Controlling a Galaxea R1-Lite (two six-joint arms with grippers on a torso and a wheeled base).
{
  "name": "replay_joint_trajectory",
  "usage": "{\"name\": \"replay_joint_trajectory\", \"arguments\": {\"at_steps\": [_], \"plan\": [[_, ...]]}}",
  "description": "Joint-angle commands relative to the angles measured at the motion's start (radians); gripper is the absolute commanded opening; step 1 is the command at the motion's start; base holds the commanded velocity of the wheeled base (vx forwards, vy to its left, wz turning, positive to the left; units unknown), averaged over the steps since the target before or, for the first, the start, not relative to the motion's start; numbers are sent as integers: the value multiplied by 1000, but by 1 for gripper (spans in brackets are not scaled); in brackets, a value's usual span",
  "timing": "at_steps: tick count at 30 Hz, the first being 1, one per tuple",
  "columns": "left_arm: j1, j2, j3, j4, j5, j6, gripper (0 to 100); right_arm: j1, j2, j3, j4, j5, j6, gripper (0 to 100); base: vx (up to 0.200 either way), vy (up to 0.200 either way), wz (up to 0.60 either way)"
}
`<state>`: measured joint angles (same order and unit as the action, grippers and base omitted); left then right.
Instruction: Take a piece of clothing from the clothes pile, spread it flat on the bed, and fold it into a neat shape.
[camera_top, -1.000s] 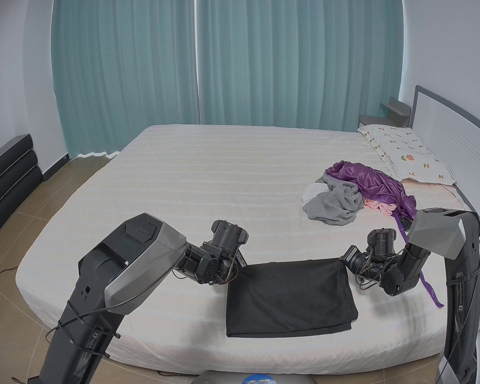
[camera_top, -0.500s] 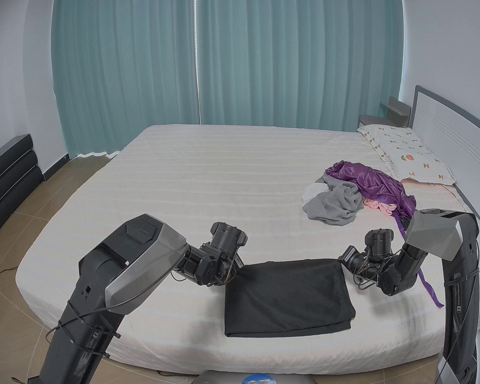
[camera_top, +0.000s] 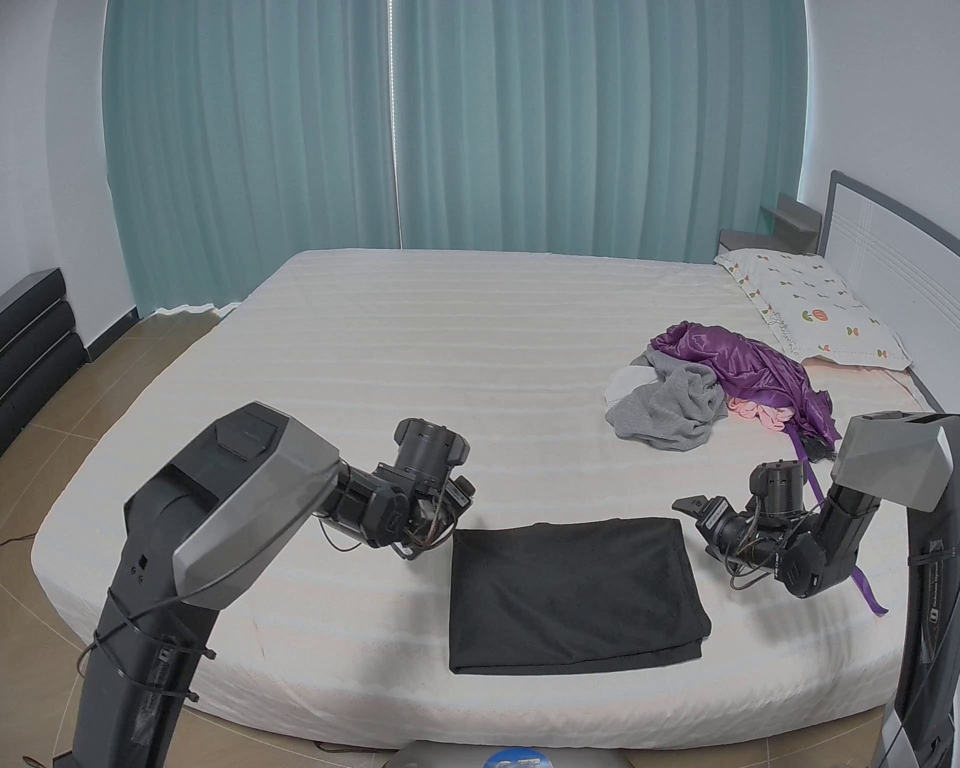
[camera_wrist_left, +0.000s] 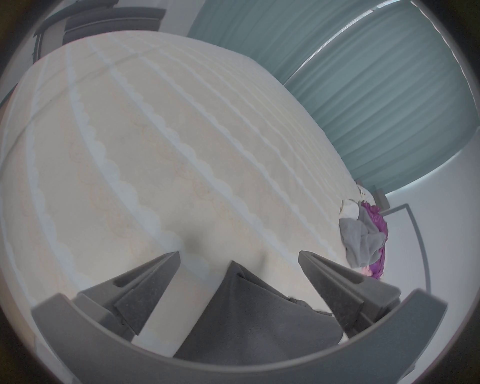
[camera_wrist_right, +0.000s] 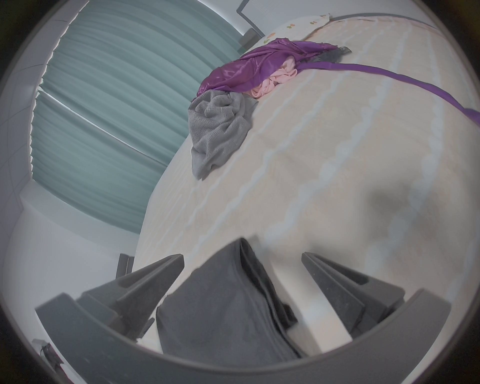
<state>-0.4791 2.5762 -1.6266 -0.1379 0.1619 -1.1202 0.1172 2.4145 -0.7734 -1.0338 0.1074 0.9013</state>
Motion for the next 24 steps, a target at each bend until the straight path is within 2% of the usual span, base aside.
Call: {"name": "replay_joint_trajectory", "arguments": {"at_steps": [1,2,4,6,10,19,20,24], "plan": [[80,-165,169,-6,-108,-53,100,1,-144,266,-88,103,-1,100,0,0,0],[97,-200,225,-11,-136,-70,100,7,-150,345,-146,132,-21,100,0,0,0],[105,-228,269,-20,-150,-84,100,12,-149,398,-193,140,-41,100,0,0,0],[125,-294,390,-94,-174,-105,100,15,-129,511,-299,147,-91,100,0,0,0],[151,-373,501,-177,-183,-115,100,28,-81,566,-353,143,-122,100,0,0,0],[163,-344,542,-207,-186,-115,100,56,-64,574,-357,138,-139,100,0,0,0],[163,-344,542,-207,-186,-115,100,56,-58,574,-359,138,-150,0,0,0,0],[165,-343,545,-207,-186,-113,100,56,-54,576,-356,129,-171,0,0,0,0]]}}
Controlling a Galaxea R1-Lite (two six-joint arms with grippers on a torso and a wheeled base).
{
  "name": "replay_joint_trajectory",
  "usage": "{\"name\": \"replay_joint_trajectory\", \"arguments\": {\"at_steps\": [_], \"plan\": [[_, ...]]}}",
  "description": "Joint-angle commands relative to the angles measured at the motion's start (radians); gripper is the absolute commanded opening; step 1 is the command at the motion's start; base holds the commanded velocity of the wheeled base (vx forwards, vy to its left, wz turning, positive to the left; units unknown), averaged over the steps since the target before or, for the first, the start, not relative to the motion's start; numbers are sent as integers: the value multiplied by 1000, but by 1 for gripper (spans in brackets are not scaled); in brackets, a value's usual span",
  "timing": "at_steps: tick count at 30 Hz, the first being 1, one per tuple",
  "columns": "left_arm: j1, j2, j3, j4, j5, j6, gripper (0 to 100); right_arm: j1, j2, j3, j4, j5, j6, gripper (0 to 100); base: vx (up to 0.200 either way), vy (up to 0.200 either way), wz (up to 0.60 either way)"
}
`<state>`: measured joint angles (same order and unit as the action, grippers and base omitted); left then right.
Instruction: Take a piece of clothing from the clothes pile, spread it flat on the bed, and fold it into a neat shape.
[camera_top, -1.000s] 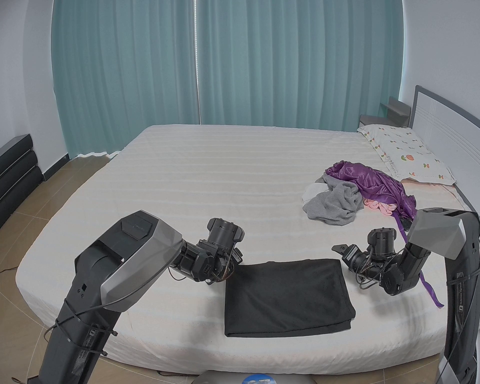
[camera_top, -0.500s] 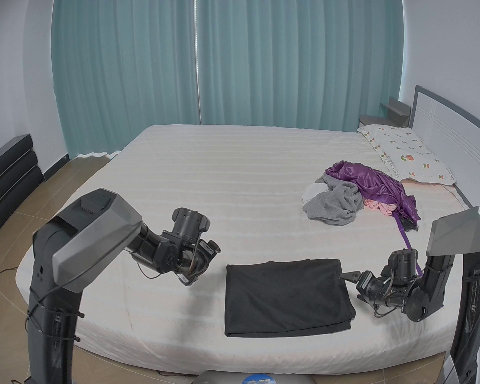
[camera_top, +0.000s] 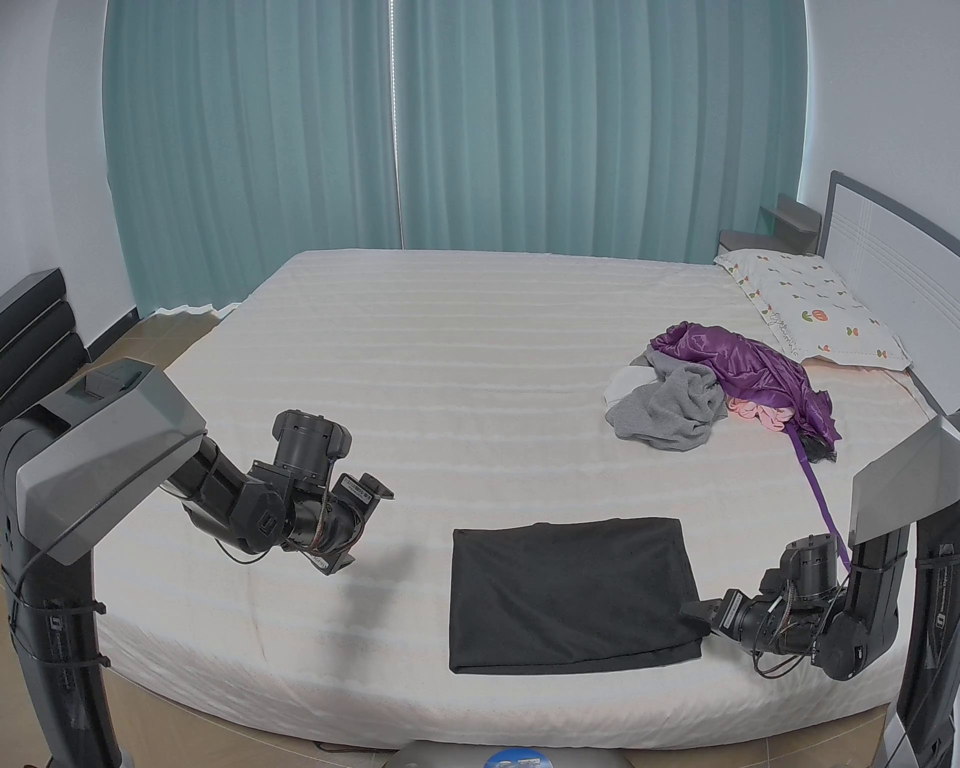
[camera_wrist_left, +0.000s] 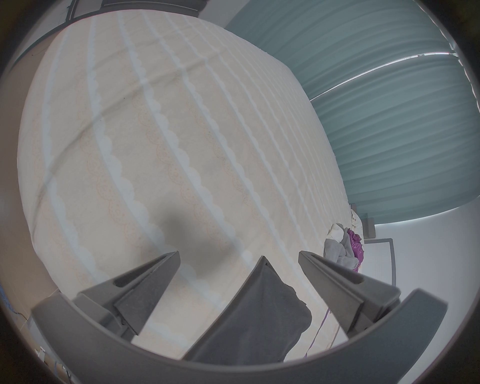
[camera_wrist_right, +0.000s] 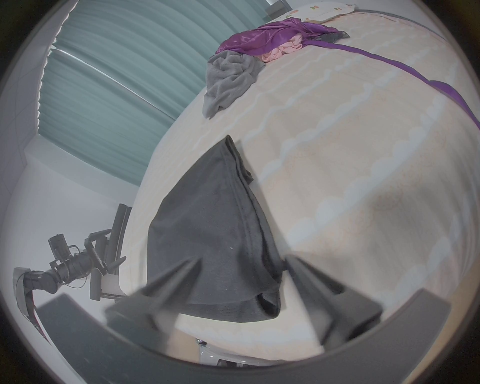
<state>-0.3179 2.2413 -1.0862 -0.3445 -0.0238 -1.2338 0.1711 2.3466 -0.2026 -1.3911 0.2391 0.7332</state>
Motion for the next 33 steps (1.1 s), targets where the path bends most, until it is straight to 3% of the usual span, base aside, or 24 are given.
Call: {"name": "replay_joint_trajectory", "arguments": {"at_steps": [1,19,20,26,33], "plan": [[5,-8,5,-1,-1,1,100,2,16,9,3,-24,-11,0,0,0,0],[5,0,5,-1,4,10,100,-7,7,52,-8,-47,-64,0,0,0,0],[5,0,6,-1,4,10,100,-8,7,54,-8,-49,-71,100,0,0,0],[3,0,6,-1,5,10,100,-27,3,28,-9,-46,-80,100,0,0,0],[0,3,6,-1,8,10,100,-58,53,-192,37,-49,-69,100,0,0,0]]}}
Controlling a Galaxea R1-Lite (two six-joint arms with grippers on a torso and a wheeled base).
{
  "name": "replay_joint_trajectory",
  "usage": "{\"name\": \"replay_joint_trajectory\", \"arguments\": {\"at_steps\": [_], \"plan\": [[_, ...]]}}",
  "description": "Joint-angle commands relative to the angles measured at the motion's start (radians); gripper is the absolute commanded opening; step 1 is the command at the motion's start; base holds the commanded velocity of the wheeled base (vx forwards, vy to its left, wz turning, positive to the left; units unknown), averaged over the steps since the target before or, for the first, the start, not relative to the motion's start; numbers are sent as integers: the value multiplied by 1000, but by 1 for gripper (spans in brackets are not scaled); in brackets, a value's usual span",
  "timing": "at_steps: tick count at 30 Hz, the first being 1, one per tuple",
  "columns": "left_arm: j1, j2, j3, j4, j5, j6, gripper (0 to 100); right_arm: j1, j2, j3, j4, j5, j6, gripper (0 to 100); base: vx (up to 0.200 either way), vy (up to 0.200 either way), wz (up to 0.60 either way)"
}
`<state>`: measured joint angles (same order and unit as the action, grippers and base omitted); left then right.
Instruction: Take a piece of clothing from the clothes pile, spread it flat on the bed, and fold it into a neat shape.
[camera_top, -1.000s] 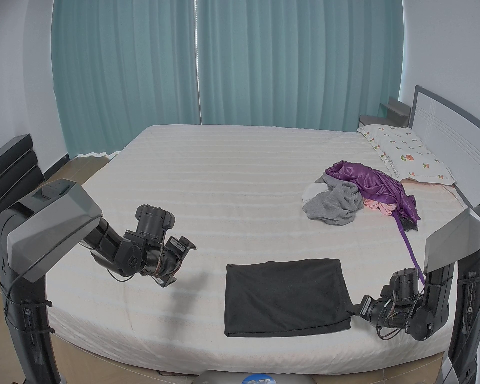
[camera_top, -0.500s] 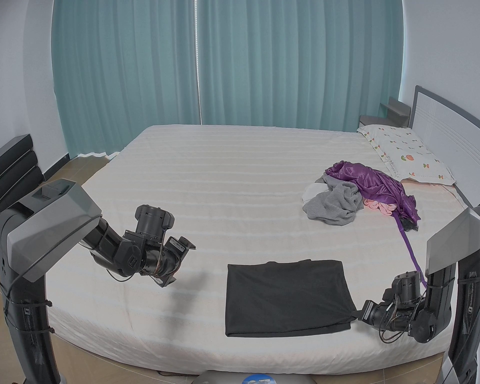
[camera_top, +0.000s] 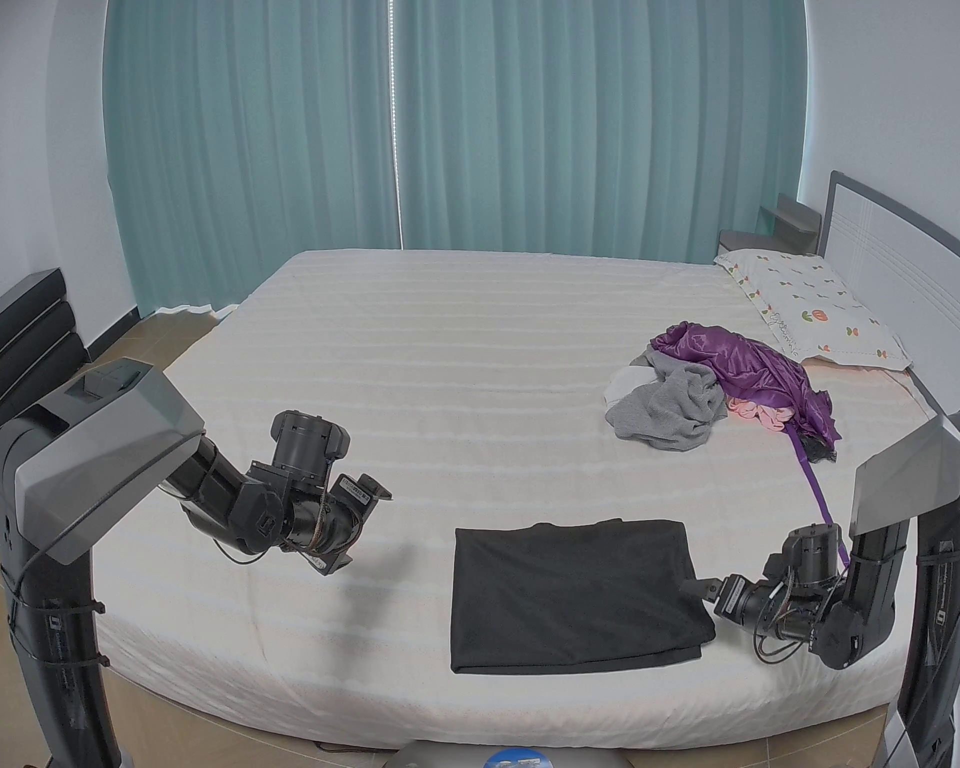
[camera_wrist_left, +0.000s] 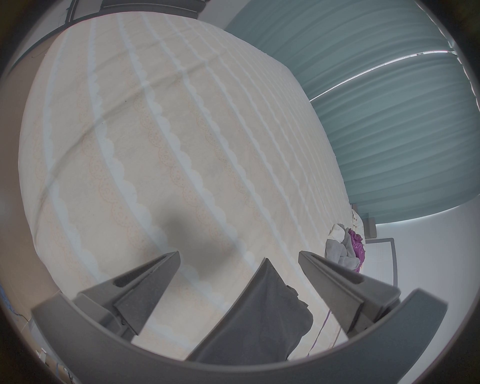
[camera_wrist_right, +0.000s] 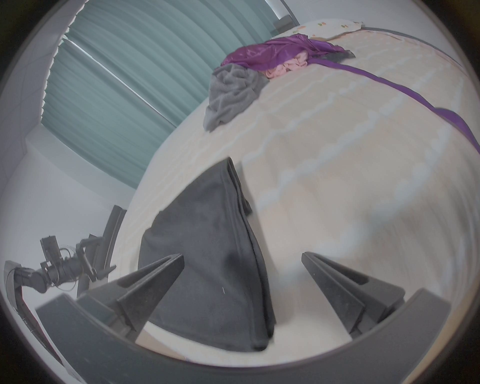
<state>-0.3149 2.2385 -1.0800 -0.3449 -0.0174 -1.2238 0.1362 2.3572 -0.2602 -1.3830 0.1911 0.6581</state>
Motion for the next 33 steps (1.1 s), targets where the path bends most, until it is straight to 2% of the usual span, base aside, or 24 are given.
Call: {"name": "replay_joint_trajectory", "arguments": {"at_steps": [1,5,11,16,17,33], "plan": [[-3,6,0,0,2,0,100,-23,47,-151,35,-1,9,100,0,0,0],[-3,6,0,0,4,0,100,-26,105,-330,98,-21,66,100,0,0,0],[-6,7,2,0,7,0,100,-18,174,-537,208,-64,72,100,0,0,0],[-7,7,2,-2,7,1,100,-10,197,-617,251,-94,71,100,0,0,0],[-7,9,2,-2,7,1,100,-9,203,-628,252,-94,71,0,0,0,0],[-9,12,2,-2,8,3,100,-17,220,-685,283,-102,72,0,0,0,0]]}}
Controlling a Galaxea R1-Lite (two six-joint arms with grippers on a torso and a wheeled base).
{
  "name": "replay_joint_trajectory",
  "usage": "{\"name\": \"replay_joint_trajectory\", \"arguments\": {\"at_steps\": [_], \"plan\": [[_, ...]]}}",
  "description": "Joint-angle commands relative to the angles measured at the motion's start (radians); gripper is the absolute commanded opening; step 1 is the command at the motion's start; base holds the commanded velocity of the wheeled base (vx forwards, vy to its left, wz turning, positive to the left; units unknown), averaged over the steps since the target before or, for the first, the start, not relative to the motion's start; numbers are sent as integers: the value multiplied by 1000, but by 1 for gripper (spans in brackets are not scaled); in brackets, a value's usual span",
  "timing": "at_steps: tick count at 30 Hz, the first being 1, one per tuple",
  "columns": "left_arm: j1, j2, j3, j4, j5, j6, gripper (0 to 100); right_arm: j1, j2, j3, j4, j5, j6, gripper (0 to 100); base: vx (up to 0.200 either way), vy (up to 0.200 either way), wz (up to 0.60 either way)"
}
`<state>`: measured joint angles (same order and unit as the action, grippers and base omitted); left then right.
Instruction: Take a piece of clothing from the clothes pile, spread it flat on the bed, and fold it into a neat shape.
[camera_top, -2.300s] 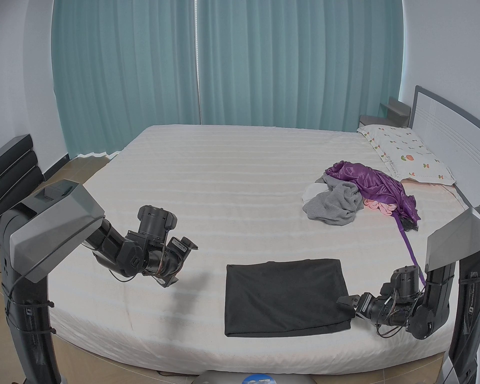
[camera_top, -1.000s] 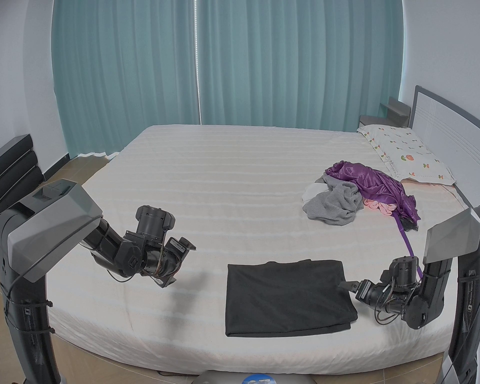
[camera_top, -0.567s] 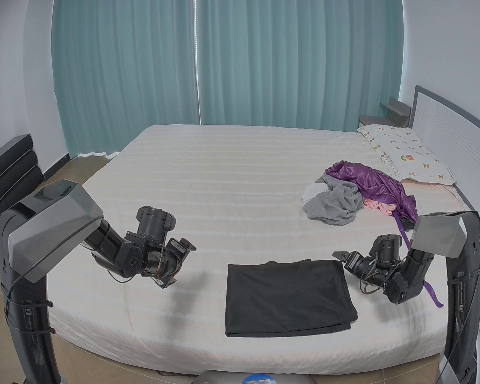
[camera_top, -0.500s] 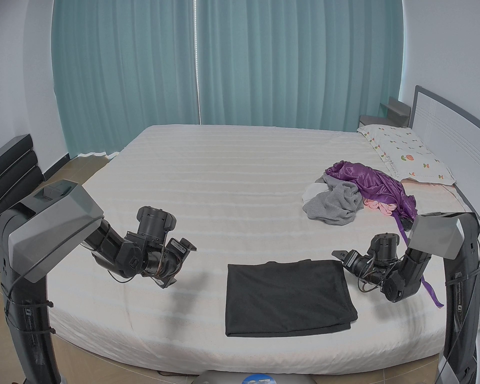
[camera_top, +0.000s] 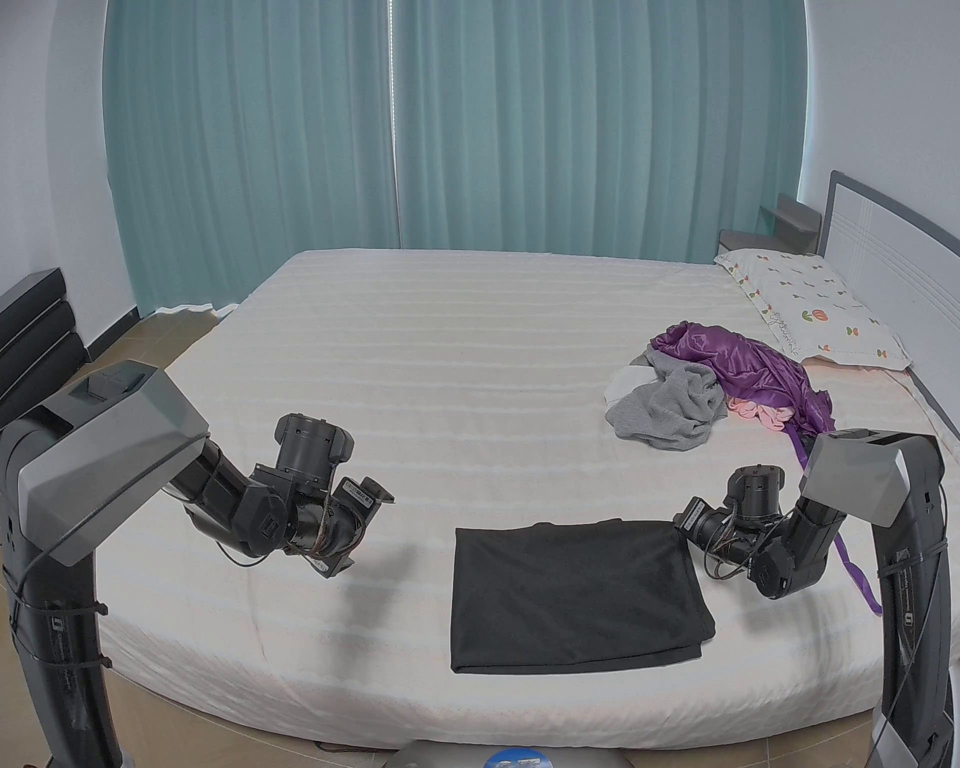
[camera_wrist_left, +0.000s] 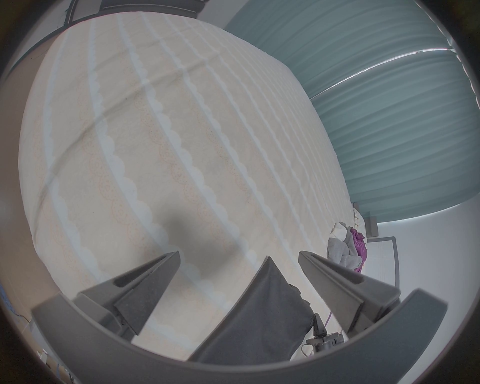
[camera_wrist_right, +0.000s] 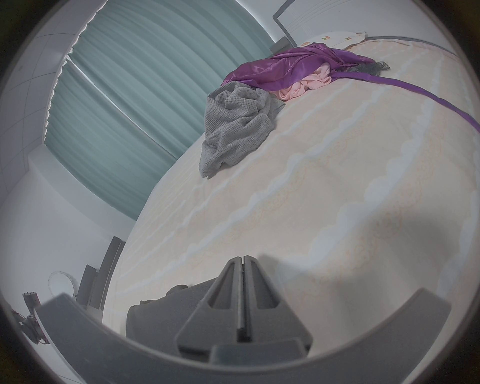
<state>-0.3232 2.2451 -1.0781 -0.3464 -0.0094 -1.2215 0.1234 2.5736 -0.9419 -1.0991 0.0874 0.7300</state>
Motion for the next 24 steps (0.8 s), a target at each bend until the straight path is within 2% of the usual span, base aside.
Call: {"name": "replay_joint_trajectory", "arguments": {"at_steps": [1,24], "plan": [[0,7,-2,0,0,2,100,-4,5,-3,-1,2,0,0,0,0,0],[0,7,-2,1,-1,4,100,-13,3,-17,-1,0,14,0,0,0,0]]}}
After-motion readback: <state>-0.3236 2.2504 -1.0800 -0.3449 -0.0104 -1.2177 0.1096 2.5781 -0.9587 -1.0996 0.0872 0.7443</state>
